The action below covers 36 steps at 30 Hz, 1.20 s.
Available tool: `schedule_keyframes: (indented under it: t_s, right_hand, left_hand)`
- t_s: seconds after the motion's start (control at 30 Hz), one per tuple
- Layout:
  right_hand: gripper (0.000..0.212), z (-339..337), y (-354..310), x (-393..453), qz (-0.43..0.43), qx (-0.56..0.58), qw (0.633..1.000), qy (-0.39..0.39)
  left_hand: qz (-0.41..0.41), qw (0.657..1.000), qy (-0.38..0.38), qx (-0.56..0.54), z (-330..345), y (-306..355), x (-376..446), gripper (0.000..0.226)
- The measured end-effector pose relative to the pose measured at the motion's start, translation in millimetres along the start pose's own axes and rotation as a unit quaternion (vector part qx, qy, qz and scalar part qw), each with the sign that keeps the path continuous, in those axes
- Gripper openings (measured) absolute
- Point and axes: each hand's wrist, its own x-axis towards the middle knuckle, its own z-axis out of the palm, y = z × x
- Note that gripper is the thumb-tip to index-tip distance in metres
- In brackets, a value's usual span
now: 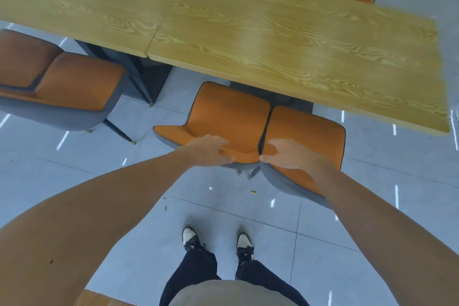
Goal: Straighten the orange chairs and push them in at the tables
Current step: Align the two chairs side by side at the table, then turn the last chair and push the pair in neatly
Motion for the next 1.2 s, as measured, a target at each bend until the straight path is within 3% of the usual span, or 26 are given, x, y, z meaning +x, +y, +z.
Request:
schedule_keyframes:
  t_s: [0.17,0.37,0.63,0.77,0.9,0.97,1.03,1.2]
  right_hand:
    - [0.077,-39,-104,36,-0.052,-0.059,0.997,-0.009]
    - [0.066,-67,-262,90,-0.081,-0.131,0.988,0.011]
    - [0.066,-66,-502,153,-0.122,-0.113,0.984,0.069]
    - [0.064,-62,-604,185,-0.153,-0.102,0.975,0.123]
    - [0.068,-57,-678,230,-0.172,-0.102,0.969,0.148]
    - [0.071,-52,-687,235,-0.175,-0.095,0.968,0.151]
    - [0.073,-50,-784,306,-0.177,-0.09,0.968,0.151]
    - [0.075,-41,-820,334,-0.174,-0.068,0.973,0.133]
  left_hand:
    - [-0.076,0.995,0.061,0.012,-53,-74,-38,0.068]
    - [-0.082,0.984,0.16,0.02,-117,-205,-99,0.072]
    - [-0.086,0.96,0.256,0.072,-196,-397,-194,0.051]
    - [-0.134,0.957,0.252,0.05,-233,-491,-229,0.083]
    - [-0.149,0.948,0.275,0.054,-257,-569,-246,0.094]
    - [-0.152,0.945,0.284,0.051,-256,-577,-250,0.1]
    - [-0.186,0.943,0.273,0.035,-296,-679,-253,0.106]
    - [-0.173,0.944,0.28,0.035,-314,-733,-253,0.109]
